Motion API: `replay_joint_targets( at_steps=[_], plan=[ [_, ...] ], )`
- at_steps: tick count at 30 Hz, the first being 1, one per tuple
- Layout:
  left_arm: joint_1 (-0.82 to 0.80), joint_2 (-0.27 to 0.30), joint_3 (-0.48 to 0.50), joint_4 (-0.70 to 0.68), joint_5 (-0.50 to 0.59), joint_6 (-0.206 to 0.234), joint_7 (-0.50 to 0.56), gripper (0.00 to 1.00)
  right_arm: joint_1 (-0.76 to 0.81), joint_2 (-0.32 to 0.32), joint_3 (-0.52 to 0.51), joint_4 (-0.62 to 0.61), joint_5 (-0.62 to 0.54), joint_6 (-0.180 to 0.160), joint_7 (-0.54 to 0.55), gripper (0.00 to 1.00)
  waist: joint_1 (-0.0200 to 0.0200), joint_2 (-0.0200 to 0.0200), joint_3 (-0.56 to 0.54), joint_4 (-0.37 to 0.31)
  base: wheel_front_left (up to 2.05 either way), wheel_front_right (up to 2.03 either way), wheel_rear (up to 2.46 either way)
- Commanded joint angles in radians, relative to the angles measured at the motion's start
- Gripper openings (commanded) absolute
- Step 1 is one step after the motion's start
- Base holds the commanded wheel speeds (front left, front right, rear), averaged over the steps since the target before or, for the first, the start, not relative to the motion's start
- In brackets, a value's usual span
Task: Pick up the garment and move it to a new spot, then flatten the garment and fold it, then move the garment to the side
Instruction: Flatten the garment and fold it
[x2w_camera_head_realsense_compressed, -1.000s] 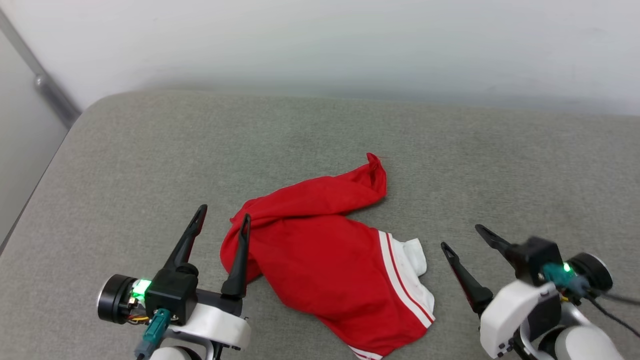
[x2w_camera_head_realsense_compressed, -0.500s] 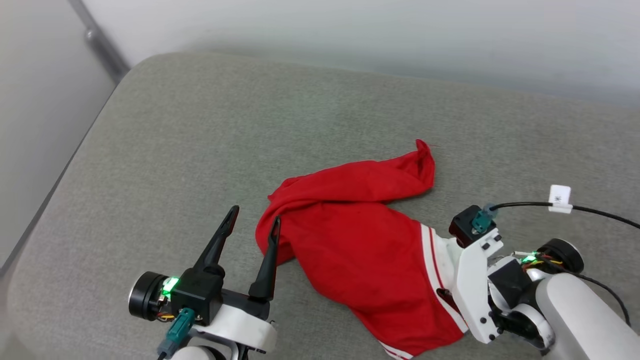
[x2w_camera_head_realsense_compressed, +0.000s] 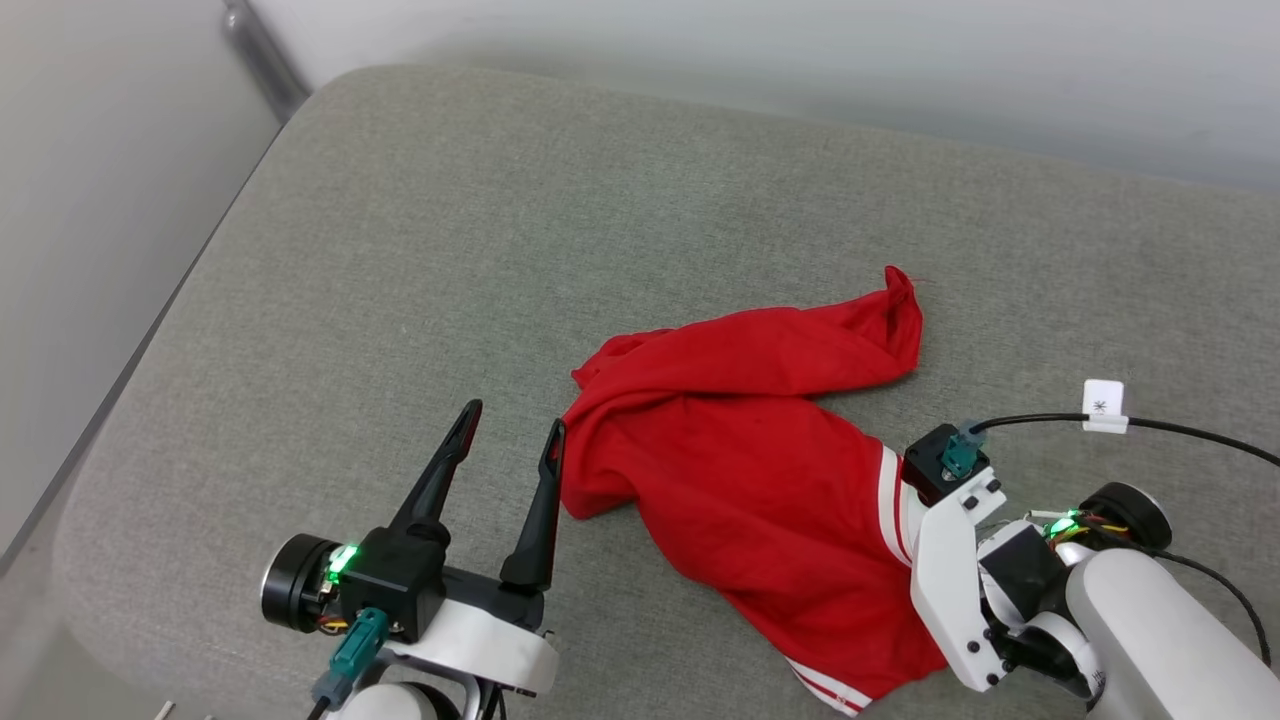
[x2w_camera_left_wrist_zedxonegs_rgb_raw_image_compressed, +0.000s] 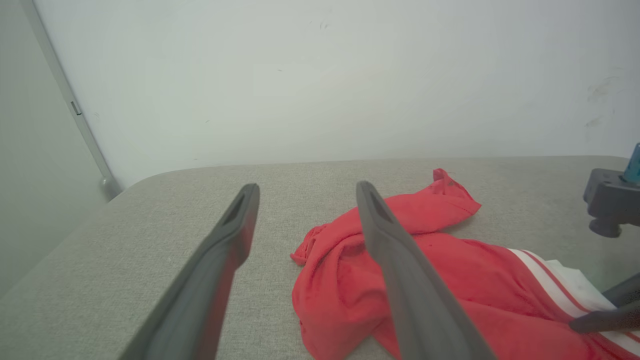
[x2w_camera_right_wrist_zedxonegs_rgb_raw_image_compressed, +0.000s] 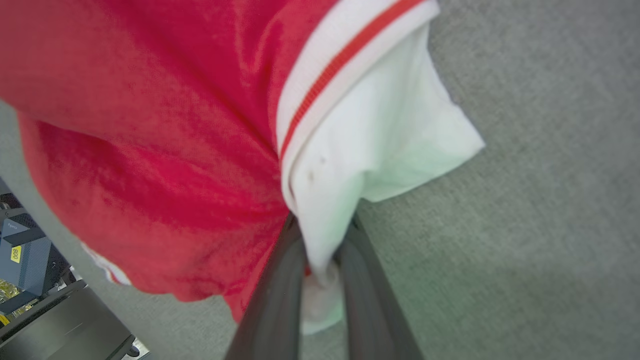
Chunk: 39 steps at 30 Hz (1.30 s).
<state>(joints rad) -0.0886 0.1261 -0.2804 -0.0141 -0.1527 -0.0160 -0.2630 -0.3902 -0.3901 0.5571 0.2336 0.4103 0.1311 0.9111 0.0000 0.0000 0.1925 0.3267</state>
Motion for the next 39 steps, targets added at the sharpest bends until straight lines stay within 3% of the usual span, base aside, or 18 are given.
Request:
replay_joint_targets(
  at_steps=[1, 5, 8, 15, 22, 23, 24, 30, 39],
  plan=[
    [0.004, -0.003, 0.011, 0.006, 0.009, -0.007, -0.003, 1.0, 0.024, -0.013, -0.015, 0.04, 0.001, -0.001, -0.02, 0.0, 0.0, 0.0, -0.008, -0.014, 0.0, 0.0, 0.0],
    [0.014, -0.002, 0.018, 0.015, 0.011, -0.021, -0.003, 1.0, 0.015, -0.032, -0.066, 0.029, 0.007, -0.002, -0.055, 0.0, 0.0, 0.0, -0.023, -0.038, 0.0, 0.0, 0.0],
    [0.019, 0.005, 0.018, 0.022, 0.016, -0.041, -0.003, 1.0, 0.006, -0.085, -0.095, -0.005, -0.023, -0.001, -0.076, 0.0, 0.0, 0.0, -0.037, -0.068, 0.0, 0.0, 0.0],
    [0.021, 0.001, 0.033, 0.027, 0.022, -0.057, -0.003, 1.0, 0.092, -0.173, -0.313, -0.045, -0.014, -0.001, -0.055, 0.0, 0.0, 0.0, -0.048, -0.14, 0.0, 0.0, 0.0],
    [0.001, -0.008, 0.044, 0.03, 0.034, -0.066, -0.003, 1.0, 0.2, -0.189, -0.486, 0.043, -0.048, -0.001, -0.069, 0.0, 0.0, 0.0, -0.026, -0.175, 0.0, 0.0, 0.0],
    [0.0, -0.009, 0.045, 0.033, 0.034, -0.068, -0.003, 1.0, 0.205, -0.178, -0.494, 0.054, -0.052, -0.001, -0.094, 0.1, 0.0, 0.0, -0.023, -0.178, 0.0, 0.0, 0.0],
    [0.0, -0.01, 0.046, 0.035, 0.036, -0.07, -0.003, 1.0, 0.207, -0.167, -0.497, 0.063, -0.053, -0.001, -0.117, 0.97, 0.0, 0.0, -0.02, -0.182, 0.0, 0.0, 0.0],
    [-0.008, -0.017, 0.057, 0.046, 0.036, -0.074, -0.003, 1.0, 0.176, -0.132, -0.483, 0.025, -0.015, -0.001, -0.3, 1.0, 0.0, 0.0, -0.024, -0.208, 0.0, 0.0, 0.0],
    [0.015, -0.018, 0.068, 0.054, -0.002, -0.092, -0.003, 1.0, 0.22, -0.05, -0.542, -0.189, 0.046, 0.0, -0.63, 1.0, 0.0, 0.0, -0.061, -0.262, 0.0, 0.0, 0.0]
  ],
)
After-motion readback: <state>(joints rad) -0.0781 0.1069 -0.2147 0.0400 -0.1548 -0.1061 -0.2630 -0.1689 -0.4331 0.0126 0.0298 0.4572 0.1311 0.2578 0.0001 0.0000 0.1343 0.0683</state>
